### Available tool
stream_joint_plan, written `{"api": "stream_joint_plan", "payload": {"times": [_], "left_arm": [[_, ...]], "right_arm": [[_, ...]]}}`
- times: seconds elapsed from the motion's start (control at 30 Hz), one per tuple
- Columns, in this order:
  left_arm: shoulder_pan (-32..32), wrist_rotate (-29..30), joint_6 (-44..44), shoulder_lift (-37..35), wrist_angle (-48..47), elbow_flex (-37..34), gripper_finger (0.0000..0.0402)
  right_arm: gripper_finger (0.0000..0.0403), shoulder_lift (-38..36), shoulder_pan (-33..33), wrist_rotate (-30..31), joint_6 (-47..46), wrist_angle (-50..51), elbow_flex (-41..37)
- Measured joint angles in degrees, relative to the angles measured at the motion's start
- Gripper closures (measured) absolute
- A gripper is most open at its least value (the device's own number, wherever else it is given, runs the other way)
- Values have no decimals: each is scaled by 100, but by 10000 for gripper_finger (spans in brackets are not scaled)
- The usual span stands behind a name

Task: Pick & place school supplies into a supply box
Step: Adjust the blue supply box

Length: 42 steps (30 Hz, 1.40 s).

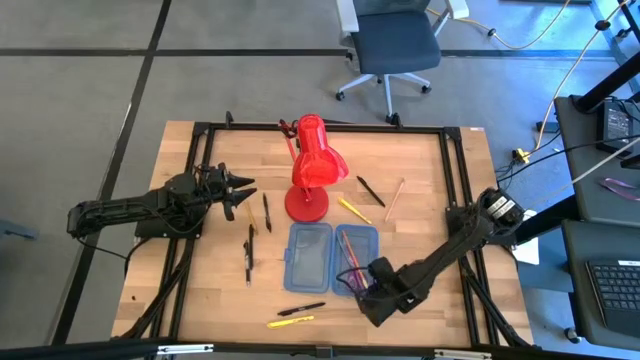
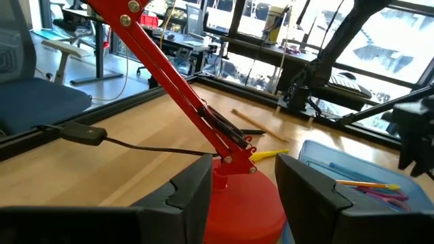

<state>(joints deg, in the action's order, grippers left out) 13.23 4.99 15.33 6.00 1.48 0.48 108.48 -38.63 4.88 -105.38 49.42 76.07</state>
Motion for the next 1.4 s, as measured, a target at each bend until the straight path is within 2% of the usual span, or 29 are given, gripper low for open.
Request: {"api": "stream_joint_plan", "payload": {"times": [0.2,0.53,1.07,1.17,1.3,1.4], "left_arm": [[-1,7,-2,0,1,-1,247],[0,345,-4,0,46,0,247],[-2,342,143,0,51,0,247],[3,-98,706,0,280,0,247],[-3,-1645,784,0,1342,1,251],[-4,-2174,569,-2,1679,43,260]], "right_arm": [[284,160,-8,-359,-43,-401,-177],[284,178,-5,-301,70,-142,-209],[284,147,6,-345,82,1,-205],[284,147,42,-358,82,-12,-205],[284,147,138,-608,87,-40,-202],[284,145,205,-798,106,-40,-200]]}}
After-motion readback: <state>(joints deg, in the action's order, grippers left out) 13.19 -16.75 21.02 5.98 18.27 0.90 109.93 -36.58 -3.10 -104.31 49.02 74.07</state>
